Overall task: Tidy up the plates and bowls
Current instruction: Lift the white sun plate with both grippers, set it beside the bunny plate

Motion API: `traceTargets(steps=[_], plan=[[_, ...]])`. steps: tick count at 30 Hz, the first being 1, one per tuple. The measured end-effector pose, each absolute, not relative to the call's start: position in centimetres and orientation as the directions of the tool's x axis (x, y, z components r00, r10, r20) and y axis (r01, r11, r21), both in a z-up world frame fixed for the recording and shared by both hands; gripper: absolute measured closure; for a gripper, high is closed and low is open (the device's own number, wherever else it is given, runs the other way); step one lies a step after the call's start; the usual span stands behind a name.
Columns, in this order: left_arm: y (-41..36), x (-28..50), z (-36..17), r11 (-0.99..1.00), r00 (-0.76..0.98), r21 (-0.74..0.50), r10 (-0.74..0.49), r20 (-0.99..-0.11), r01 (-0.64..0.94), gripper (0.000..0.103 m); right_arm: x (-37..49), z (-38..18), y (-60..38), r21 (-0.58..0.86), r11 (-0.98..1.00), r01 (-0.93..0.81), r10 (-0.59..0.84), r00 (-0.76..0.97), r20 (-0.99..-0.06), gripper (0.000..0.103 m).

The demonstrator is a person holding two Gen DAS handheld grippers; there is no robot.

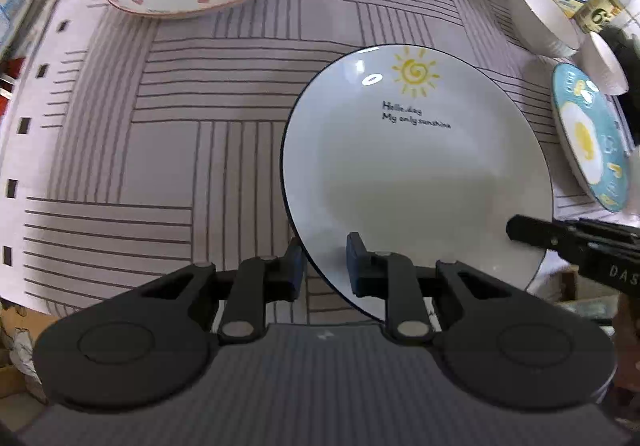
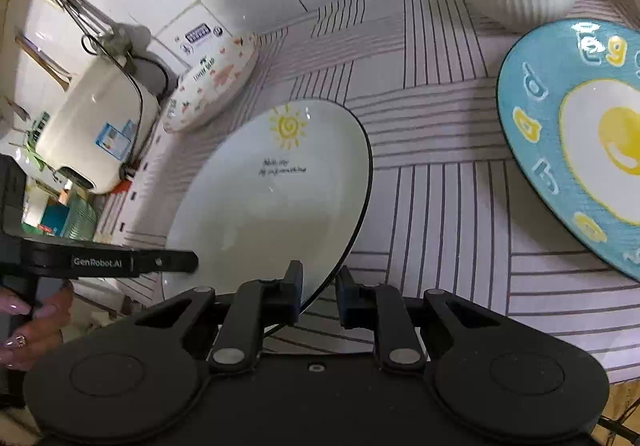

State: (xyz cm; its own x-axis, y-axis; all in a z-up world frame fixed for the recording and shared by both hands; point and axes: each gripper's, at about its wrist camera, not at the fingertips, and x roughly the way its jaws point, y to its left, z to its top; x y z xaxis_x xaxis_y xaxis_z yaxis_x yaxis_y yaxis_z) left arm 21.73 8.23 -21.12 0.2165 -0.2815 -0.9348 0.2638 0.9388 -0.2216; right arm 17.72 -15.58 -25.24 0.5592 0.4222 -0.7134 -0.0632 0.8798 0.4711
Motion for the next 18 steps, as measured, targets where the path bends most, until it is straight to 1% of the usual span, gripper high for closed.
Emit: traceTargets(steps=[2,6,9,13,16,18], plan=[[8.1,22.0,-20.6,0.928,0.212,-0.228,-0.297,-0.931,0.296,0.082,17.6,-24.8,-15.7,0.466,0.882,-0.064,0.414,0.576,-0.705,0.081],[7.6,23.0,-19.2,0.91,0.23,-0.205,-0.299,-0.926,0.361,0.08,18.0,-23.8,-15.9,0.456,0.887,-0.074,0.401,0.611,-0.682,0.081],[7.1,24.4,-18.0,0.904,0.243,-0.195,-0.302,-0.922,0.381,0.08,18.9,-23.2,-16.3,0.469,0.881,-0.065,0.395,0.644,-0.655,0.081],[6.0,26.6,-16.7,0.887,0.269,-0.184,-0.317,-0.909,0.423,0.08,20.6,-22.0,-16.5,0.43,0.9,-0.071,0.359,0.679,-0.64,0.081],[5.4,28.9,-16.3,0.876,0.278,-0.198,-0.343,-0.897,0.44,0.08,22.0,-21.3,-17.2,0.424,0.902,-0.075,0.351,0.701,-0.621,0.08],[4.5,30.5,-16.6,0.877,0.272,-0.193,-0.335,-0.902,0.441,0.08,23.3,-21.1,-17.1,0.404,0.912,-0.078,0.335,0.711,-0.619,0.079]])
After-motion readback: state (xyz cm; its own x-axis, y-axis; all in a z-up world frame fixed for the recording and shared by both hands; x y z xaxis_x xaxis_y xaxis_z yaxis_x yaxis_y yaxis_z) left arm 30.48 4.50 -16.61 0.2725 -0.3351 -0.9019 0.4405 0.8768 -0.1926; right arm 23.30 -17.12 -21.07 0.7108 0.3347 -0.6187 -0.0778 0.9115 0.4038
